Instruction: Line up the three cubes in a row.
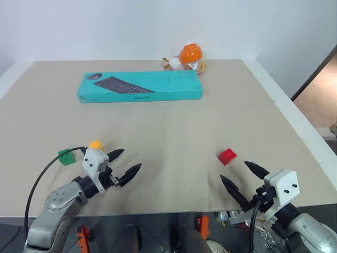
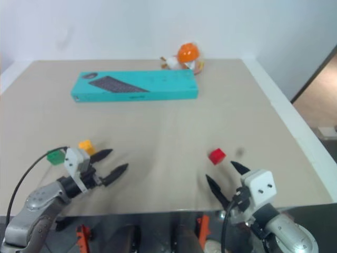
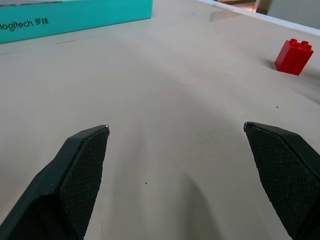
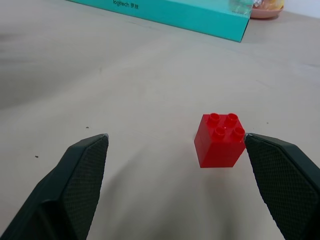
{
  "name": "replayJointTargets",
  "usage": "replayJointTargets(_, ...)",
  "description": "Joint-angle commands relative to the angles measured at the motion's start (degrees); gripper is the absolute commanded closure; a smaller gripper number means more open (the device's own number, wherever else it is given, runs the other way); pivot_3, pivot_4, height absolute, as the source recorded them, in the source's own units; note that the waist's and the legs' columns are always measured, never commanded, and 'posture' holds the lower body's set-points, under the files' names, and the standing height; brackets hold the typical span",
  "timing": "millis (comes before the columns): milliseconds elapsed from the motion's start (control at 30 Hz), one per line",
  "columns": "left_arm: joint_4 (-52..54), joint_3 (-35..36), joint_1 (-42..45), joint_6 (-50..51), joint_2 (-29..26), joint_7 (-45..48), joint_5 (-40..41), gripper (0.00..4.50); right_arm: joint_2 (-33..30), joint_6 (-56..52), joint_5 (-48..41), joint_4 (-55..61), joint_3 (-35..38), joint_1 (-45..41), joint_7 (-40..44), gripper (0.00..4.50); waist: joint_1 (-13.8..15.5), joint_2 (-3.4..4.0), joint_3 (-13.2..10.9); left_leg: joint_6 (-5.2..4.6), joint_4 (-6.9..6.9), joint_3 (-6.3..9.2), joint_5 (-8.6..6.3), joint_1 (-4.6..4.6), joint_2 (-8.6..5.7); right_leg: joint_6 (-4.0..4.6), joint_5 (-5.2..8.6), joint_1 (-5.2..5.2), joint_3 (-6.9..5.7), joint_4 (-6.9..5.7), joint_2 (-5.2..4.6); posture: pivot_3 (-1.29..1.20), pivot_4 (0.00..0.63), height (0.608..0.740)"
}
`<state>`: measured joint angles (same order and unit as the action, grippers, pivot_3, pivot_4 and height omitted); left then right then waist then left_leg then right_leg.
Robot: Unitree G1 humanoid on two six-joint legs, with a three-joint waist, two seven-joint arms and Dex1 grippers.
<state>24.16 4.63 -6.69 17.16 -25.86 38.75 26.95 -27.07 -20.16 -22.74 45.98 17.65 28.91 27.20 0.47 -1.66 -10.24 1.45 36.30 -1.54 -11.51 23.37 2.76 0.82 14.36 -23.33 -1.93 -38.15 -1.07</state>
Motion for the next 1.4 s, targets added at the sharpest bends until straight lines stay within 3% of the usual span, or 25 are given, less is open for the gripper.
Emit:
replayJointTargets(33, 1.26, -0.96, 0.82, -5.06, -2.38, 5.85, -0.40, 0.04, 0.27, 0.57, 0.53, 1.81, 0.43, -0.82, -1.10, 0.00, 0.00, 0.00, 0.00, 0.00, 0.00, 0.00, 0.00, 0.00, 0.00, 0.01, 0.00, 0.00, 0.00, 0.00, 0.00, 0.00, 0.150, 0.740)
replayJointTargets(433, -2.46, -5.70, 5.81, -6.28, -7.70, 21.54, 2.69, 0.04, -3.98, -2.72, -3.14, -14.40, -0.07, -17.21, 4.44, 0.00, -0.01, 0.02, -0.02, -0.01, 0.03, -0.07, 0.01, 0.01, -0.08, 0.02, 0.01, -0.02, 0.04, 0.00, 0.14, 0.00, 0.150, 0.740)
replayJointTargets(733, -0.86, -7.75, 9.16, -4.71, -9.13, 25.33, 3.75, 0.04, -6.79, -3.33, -3.96, -24.15, -1.27, -23.06, 10.55, 0.00, -0.02, 0.04, -0.03, -0.09, -0.02, -0.10, -0.05, 0.05, -0.06, -0.19, -0.09, -0.02, 0.06, 0.00, 0.42, 0.00, 0.150, 0.740)
replayJointTargets(1067, 1.26, -8.49, 10.40, -3.57, -8.86, 23.35, 3.55, 0.04, -6.28, -2.04, -3.23, -31.27, -3.43, -25.96, 12.76, 0.00, -0.02, 0.05, -0.02, -0.09, 0.01, -0.09, -0.04, 0.02, -0.03, -0.20, -0.13, 0.00, 0.22, -0.01, 0.54, 0.00, 0.150, 0.740)
replayJointTargets(1200, 1.63, -8.87, 10.26, -3.78, -8.80, 22.76, 3.26, 0.00, -5.75, -2.22, -3.16, -32.10, -3.69, -26.57, 12.35, 1.13, -0.01, 0.05, -0.02, -0.09, 0.00, -0.11, -0.04, 0.04, -0.02, -0.20, -0.12, 0.00, 0.23, -0.01, 0.58, 0.00, 0.150, 0.740)
replayJointTargets(1400, 1.25, -8.71, 9.02, -4.80, -8.66, 22.29, 2.84, 0.00, -5.15, -2.16, -3.00, -31.42, -3.59, -25.78, 12.13, 3.24, -0.01, 0.05, -0.02, -0.09, 0.01, -0.10, -0.04, 0.03, -0.01, -0.20, -0.12, 0.00, 0.25, -0.01, 0.61, 0.00, 0.150, 0.740)
